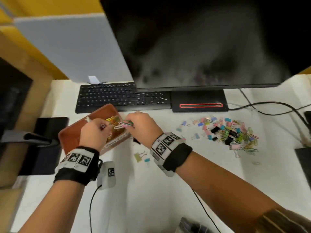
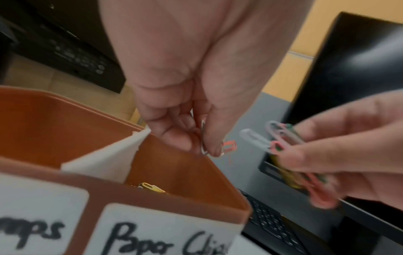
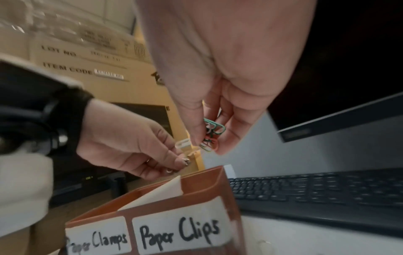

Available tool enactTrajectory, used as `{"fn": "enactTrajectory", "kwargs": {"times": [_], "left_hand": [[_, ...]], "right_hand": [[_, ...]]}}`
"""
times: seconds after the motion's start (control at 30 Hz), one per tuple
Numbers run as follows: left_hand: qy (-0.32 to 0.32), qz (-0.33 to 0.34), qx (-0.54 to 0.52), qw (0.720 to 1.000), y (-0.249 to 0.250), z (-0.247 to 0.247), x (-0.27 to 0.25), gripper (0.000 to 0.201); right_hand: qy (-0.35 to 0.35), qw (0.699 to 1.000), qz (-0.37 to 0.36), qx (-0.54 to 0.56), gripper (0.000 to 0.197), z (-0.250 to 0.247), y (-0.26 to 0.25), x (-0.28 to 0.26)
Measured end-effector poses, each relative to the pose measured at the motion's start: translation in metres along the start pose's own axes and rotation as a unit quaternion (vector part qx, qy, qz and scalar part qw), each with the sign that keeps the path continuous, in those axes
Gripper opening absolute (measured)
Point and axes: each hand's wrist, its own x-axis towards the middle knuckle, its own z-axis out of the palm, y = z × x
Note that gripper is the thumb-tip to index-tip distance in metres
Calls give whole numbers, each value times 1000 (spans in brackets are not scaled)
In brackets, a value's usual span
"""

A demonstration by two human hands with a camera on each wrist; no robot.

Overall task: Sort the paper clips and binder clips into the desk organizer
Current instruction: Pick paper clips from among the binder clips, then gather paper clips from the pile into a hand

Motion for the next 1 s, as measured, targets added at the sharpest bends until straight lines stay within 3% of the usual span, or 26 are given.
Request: {"fn": "enactTrajectory", "kwargs": {"times": [0.13, 0.2, 0.27, 0.33, 0.43, 0.53, 0.7, 0.83, 0.9, 1.0], "left_hand": [[-48, 8, 29, 998, -24, 0, 21, 21], [-37, 30, 57, 997, -28, -2, 20, 32], [-5, 48, 14, 999, -26, -9, 13, 41], [-2, 91, -69, 993, -21, -8, 1, 36], [-63, 166, -122, 976, 4, 11, -23, 23], [-133, 228, -136, 955, 39, 51, -44, 21], [-223, 260, -156, 927, 115, 128, -73, 23], [-270, 284, -109, 914, 169, 174, -83, 20], [-290, 288, -87, 909, 187, 192, -86, 18], [-310, 295, -44, 903, 202, 213, -88, 18]], "right_hand": [[-26, 999, 33, -32, 20, 47, -29, 50], [-45, 998, 48, -9, 30, 56, -32, 53], [-27, 999, 29, 34, 35, 52, -31, 41], [2, 997, 5, 73, 28, 40, -19, 14], [37, 999, 18, 31, 17, 15, 30, -46], [43, 990, 130, -44, 23, -8, 100, -118], [14, 934, 345, -90, 57, -31, 176, -200], [-10, 919, 373, -129, 80, -26, 191, -203], [-7, 926, 359, -121, 74, -25, 197, -202], [6, 938, 343, -51, 46, -30, 209, -206]]}}
